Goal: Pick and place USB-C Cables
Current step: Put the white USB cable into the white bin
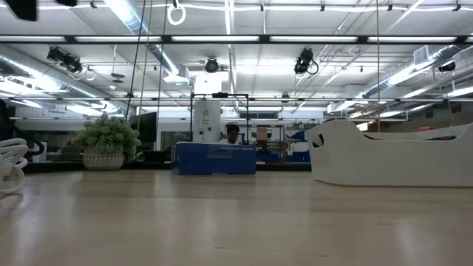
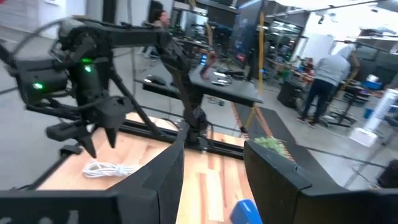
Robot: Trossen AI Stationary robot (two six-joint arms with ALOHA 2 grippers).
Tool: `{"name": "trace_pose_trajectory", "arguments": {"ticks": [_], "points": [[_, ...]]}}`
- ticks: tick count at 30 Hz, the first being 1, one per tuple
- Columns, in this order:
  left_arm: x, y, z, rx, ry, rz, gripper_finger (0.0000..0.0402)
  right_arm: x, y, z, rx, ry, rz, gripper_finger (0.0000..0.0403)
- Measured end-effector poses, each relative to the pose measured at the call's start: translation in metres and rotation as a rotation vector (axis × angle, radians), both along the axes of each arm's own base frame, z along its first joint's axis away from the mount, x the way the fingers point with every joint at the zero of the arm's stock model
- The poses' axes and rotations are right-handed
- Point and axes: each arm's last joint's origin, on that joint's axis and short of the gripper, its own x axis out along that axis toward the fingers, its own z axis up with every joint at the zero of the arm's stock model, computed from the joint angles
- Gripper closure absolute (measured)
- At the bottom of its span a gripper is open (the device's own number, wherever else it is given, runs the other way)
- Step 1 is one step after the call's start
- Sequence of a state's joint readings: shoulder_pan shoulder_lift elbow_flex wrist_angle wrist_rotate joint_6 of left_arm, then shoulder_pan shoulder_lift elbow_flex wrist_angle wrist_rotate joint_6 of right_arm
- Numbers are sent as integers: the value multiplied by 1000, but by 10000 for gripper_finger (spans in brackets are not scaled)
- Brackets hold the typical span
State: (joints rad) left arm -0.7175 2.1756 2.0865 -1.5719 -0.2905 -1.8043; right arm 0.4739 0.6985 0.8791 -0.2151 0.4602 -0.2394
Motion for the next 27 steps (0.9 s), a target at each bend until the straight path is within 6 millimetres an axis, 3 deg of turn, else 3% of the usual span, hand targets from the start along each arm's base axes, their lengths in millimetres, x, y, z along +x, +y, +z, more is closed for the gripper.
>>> {"name": "trace_pose_trajectory", "arguments": {"ticks": [4,9,17,27], "points": [[-2,-10,-12,17,17,-2,147,1,2,0,2,3,52,229],[-9,-18,-13,15,-10,46,164,0,4,-2,40,23,114,229],[-41,-31,-39,79,52,89,199,-2,9,-5,76,58,170,229],[-67,-17,-19,64,0,153,229,-5,15,-8,104,94,215,229]]}}
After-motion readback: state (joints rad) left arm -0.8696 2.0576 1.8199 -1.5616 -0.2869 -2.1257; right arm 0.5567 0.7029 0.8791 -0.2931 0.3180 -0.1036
